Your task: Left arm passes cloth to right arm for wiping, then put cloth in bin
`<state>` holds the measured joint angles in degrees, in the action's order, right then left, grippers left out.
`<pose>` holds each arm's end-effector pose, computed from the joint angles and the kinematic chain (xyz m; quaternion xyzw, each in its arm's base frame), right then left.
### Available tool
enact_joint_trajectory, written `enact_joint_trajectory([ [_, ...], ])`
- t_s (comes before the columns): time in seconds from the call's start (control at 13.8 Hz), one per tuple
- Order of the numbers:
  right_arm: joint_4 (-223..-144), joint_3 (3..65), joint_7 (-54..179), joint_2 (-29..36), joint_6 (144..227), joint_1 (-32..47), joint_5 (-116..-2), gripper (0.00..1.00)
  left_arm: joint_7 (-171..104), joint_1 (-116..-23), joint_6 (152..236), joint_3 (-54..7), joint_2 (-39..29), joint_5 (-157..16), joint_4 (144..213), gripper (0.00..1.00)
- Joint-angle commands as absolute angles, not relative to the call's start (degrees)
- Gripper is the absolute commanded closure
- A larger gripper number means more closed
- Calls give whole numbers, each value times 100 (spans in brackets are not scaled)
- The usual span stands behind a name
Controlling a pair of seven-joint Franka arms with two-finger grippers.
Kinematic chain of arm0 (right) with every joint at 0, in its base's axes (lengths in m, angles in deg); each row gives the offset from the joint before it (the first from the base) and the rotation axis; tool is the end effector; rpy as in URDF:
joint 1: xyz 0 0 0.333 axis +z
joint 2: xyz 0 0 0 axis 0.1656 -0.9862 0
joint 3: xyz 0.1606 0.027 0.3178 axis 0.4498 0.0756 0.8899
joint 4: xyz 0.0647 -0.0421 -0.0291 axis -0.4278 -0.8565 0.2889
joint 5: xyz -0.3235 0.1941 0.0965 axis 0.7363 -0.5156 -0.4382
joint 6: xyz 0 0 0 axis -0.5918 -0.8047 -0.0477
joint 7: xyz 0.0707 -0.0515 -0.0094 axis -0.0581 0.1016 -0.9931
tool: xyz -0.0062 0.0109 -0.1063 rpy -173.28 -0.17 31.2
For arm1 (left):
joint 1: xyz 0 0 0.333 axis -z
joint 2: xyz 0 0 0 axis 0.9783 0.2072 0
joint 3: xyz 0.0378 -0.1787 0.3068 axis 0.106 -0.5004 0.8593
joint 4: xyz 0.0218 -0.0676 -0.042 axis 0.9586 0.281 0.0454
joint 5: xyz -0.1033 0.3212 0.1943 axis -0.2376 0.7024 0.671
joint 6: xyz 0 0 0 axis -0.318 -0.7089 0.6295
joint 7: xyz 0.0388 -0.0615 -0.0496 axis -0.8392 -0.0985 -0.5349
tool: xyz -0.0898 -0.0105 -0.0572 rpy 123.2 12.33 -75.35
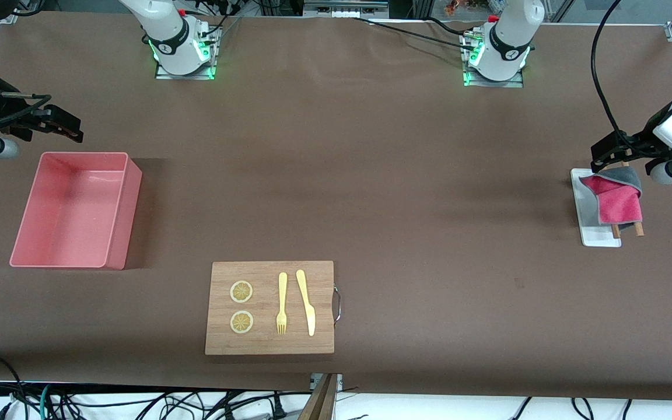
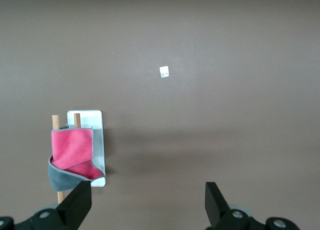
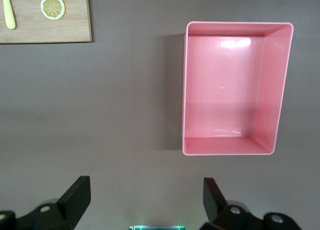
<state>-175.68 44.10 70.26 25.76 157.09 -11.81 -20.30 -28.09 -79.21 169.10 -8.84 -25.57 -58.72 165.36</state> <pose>0.5516 0.0207 0.6376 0.9987 -0.0030 -0.0490 0.0143 0.5859 -0.0192 0.6433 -0.9996 0.0155 -0.0028 0.0222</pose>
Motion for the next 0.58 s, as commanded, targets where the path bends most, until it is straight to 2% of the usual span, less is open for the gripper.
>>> enact_joint_trajectory([
  [0.0, -17404, 4449, 6950, 2512, 15599, -1208, -1968, 1, -2808, -7927, 16854, -878, -2488, -5994, 16381, 0],
  [0.51, -17395, 4449, 6942, 2511, 15643, -1208, -1986, 1, -2808, -7927, 16854, -878, -2479, -5994, 16381, 0],
])
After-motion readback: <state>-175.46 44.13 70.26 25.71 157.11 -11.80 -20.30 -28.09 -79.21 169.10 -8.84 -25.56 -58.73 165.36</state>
